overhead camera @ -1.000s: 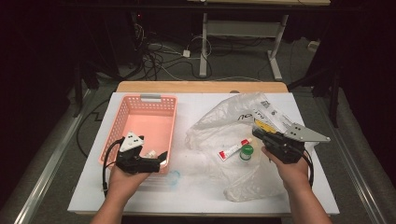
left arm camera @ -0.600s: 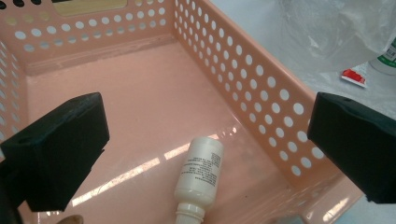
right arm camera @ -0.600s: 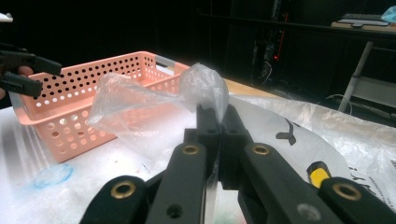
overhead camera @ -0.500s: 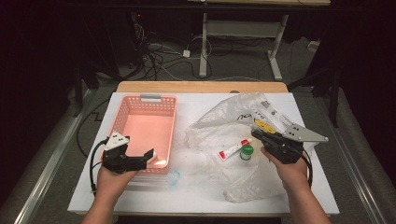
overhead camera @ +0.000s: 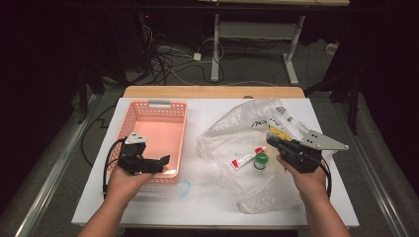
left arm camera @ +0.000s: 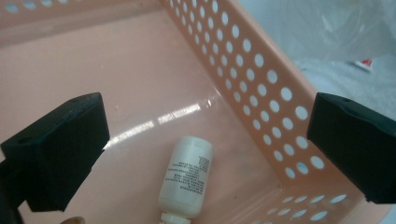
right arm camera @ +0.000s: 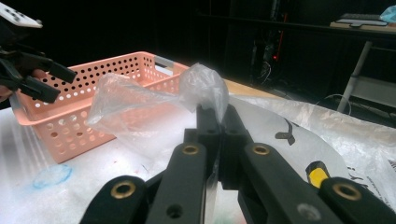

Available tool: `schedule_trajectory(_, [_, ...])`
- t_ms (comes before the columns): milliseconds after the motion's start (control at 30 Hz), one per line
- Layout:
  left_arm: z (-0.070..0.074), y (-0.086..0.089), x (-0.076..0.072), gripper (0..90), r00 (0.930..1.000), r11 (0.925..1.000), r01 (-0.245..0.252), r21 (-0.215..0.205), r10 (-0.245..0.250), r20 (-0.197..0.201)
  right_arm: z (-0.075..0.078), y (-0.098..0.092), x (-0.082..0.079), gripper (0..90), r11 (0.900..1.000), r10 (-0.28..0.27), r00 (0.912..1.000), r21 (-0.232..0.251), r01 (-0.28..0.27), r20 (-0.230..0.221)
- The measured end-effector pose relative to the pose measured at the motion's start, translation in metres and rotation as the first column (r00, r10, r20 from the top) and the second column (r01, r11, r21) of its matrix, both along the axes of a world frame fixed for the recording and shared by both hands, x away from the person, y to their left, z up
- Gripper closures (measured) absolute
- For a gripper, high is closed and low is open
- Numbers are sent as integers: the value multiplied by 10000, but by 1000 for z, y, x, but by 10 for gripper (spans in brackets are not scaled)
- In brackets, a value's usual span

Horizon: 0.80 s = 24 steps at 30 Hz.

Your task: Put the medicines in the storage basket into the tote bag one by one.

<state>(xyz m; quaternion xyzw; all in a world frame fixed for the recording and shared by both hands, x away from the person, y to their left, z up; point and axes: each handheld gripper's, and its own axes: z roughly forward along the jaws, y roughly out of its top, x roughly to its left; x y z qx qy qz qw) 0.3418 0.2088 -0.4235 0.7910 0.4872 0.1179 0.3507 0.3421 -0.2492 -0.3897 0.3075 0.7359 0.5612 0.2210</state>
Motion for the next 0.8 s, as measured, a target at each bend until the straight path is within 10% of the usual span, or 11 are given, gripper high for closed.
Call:
schedule_trajectory(433, [2,-1,29,166,9744,9905,738,1164,-467,-2200,0,0,0,900,10000,23,10000,4,-23,-4])
schedule_trajectory(800, [-12,-8,51,337,8887,9643,1756,1983,-686,-4534,-1,0,0,900,10000,49,10000,54,-48,-53])
